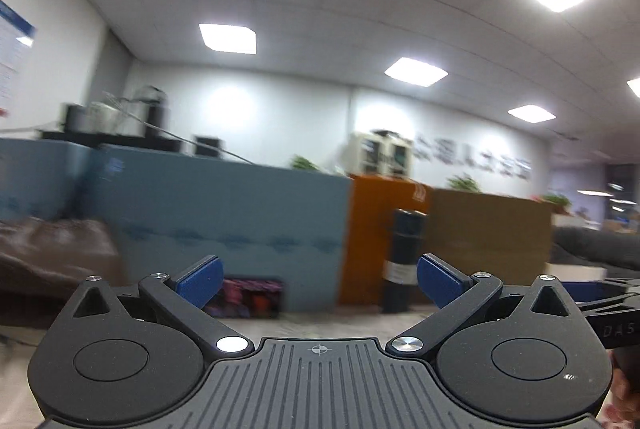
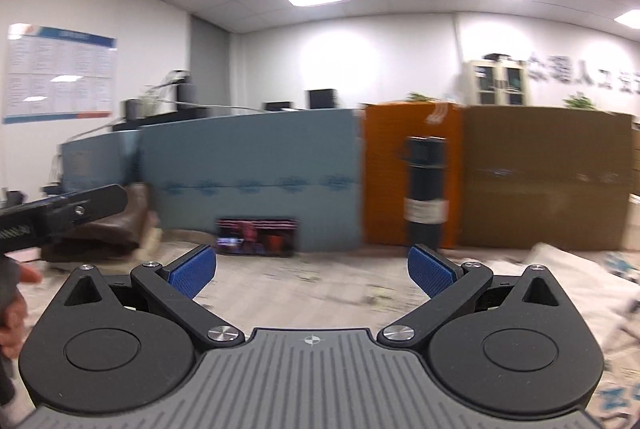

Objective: Fold clothes

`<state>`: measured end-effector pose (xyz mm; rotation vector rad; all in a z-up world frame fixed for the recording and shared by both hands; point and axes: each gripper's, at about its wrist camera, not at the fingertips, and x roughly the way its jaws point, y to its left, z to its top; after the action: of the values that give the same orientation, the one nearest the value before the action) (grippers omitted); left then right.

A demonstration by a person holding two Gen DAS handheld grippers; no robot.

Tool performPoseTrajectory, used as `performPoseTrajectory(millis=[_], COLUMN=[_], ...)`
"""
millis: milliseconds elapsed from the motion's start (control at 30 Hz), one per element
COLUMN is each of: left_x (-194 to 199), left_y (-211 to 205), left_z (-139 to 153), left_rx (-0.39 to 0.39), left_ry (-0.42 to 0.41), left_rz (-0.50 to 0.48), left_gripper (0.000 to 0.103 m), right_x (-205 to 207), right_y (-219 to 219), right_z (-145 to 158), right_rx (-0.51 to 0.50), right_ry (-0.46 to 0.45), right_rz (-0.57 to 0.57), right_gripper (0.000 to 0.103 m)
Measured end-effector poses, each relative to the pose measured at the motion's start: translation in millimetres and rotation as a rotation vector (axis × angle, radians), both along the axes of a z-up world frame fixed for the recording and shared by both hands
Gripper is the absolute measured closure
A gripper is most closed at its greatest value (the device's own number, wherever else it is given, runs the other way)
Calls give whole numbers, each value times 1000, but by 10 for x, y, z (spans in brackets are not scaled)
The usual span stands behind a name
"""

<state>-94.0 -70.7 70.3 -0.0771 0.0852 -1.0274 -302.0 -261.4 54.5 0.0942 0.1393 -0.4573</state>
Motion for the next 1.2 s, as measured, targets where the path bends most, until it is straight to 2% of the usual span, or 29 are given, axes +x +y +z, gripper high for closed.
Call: performPoseTrajectory(millis=[100,200,267,400,567,667,767,900,967,1067,1200], left_x=[49,182,307,563,881,1073,1158,1193,1233,1301,1332], left_y=[-318,-664,-973,-1599,-2381,-2850,-3137,-3441,-3551,-3661,-3808], left_z=[94,244,145,-74,-348,-512,-851,-1145,-1201,-1216,-1239], left_rx=[17,-14,-17,-19,-22,-23,-12,7,13,29,48], left_ry=[59,168,276,496,772,938,1051,1141,1134,1085,1085], left_rz=[-134,-243,-300,-410,-547,-628,-592,-575,-556,-475,-470], left_gripper=[0,0,0,0,0,1,1,1,1,1,1], right_x=[-268,-476,-541,-484,-119,69,238,288,299,315,349], right_y=[-312,-695,-975,-1547,-2033,-2217,-2359,-2504,-2575,-2680,-2811], right_z=[-46,-60,-65,-155,-361,-491,-634,-709,-736,-777,-827], right_rx=[6,30,53,85,112,94,81,83,86,91,96], right_ry=[12,32,59,171,304,391,466,485,489,493,498], right_rz=[-90,-176,-232,-279,-249,-230,-225,-256,-277,-307,-343], right_gripper=[0,0,0,0,0,0,0,0,2,2,2])
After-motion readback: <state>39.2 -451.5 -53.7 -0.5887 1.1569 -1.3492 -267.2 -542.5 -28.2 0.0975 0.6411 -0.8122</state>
